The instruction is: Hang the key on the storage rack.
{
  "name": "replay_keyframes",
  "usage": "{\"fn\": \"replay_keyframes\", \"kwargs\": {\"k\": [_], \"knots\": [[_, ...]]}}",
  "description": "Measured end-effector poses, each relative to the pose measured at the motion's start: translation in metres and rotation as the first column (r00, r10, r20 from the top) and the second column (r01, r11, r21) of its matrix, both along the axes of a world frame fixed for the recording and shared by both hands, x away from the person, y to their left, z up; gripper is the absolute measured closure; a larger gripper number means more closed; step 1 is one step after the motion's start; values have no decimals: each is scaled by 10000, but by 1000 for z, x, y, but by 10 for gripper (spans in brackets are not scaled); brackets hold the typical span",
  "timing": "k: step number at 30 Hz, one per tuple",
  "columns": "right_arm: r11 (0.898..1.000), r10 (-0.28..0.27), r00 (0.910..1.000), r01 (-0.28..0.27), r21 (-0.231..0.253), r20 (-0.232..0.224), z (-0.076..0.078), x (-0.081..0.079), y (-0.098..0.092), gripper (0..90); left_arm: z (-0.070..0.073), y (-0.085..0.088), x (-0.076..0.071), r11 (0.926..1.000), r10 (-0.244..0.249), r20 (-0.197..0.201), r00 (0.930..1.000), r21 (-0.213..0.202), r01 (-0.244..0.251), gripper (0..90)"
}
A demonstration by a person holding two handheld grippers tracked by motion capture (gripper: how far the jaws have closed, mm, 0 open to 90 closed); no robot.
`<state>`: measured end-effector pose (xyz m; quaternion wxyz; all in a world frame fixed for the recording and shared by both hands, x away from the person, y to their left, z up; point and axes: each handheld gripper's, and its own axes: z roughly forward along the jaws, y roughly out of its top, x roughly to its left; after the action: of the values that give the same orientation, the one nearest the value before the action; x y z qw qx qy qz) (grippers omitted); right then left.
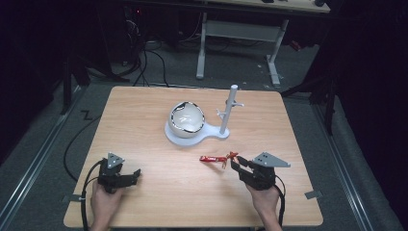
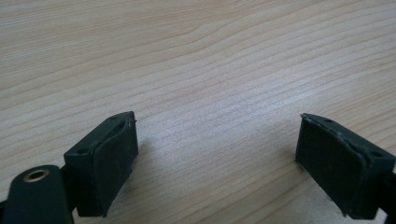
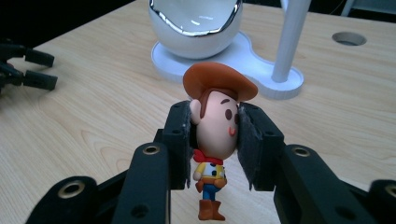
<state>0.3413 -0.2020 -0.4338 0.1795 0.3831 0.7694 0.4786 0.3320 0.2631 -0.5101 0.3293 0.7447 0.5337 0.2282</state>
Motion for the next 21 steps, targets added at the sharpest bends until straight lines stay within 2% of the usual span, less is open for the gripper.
{"fn": "replay_keyframes", "kwargs": {"k": [8,21], "knots": [[9997,-210,9994,207,107,291,17,1,-10,663,0,0,0,10000,1,0,10000,2,-1,133],[9986,-429,9978,413,329,498,34,7,-20,663,0,0,0,10000,-4,-5,10000,14,4,133]]}}
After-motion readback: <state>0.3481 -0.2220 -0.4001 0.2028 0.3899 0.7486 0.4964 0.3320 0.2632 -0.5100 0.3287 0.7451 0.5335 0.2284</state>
